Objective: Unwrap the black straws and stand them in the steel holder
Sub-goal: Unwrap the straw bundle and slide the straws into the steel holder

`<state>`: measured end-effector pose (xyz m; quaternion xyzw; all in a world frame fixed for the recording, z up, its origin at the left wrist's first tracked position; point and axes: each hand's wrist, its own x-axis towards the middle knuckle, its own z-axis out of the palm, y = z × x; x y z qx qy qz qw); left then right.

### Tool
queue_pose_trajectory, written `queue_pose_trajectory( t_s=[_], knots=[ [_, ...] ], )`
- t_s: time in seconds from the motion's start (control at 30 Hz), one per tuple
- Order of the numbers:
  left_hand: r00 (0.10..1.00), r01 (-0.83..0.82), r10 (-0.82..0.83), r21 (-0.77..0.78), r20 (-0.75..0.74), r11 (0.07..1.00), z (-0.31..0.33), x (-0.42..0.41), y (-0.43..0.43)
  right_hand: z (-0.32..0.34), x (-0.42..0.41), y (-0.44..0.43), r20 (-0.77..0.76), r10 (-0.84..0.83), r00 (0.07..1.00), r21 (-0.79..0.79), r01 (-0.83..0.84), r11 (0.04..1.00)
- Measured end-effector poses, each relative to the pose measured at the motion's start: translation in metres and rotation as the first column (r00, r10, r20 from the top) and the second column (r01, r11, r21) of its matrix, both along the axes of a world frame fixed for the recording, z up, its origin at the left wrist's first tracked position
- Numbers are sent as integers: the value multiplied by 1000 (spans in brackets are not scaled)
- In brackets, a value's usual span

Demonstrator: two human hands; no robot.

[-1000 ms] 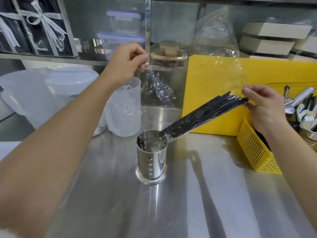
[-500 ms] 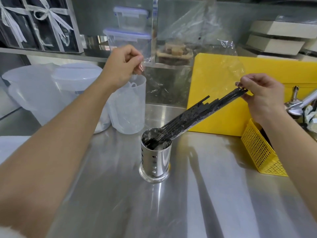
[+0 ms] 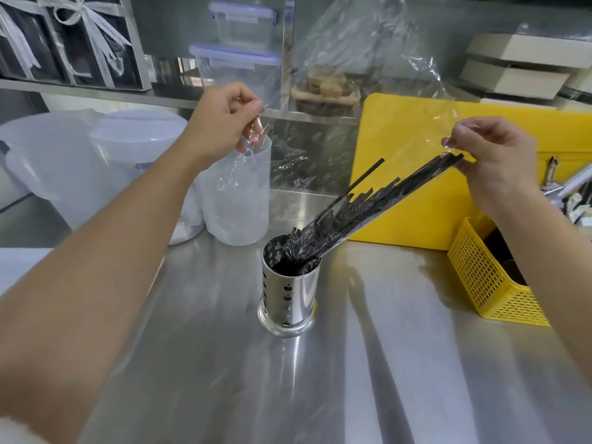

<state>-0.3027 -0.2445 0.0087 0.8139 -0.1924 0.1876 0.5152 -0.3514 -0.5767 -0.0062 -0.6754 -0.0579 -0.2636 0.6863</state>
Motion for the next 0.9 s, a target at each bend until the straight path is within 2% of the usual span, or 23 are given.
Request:
queue_pose_trajectory(
  t_s=[0.2,0.4,0.57,0.9],
  knots=[
    [998,31,-33,48,52,998,7,-2,2,10,3,3,32,-2,999,39,1,999],
    [997,35,-35,7,73,999,3,-3,13,16,3,11,53,24,998,7,-25,1000],
    [998,69,-69,-3,13,998,-1,-3,17,30,4,19,120,28,992,14,-30,999],
    [997,72,-71,-74,17,995,-5,-6,29,37,3,30,186,64,980,-38,-58,998]
  ],
)
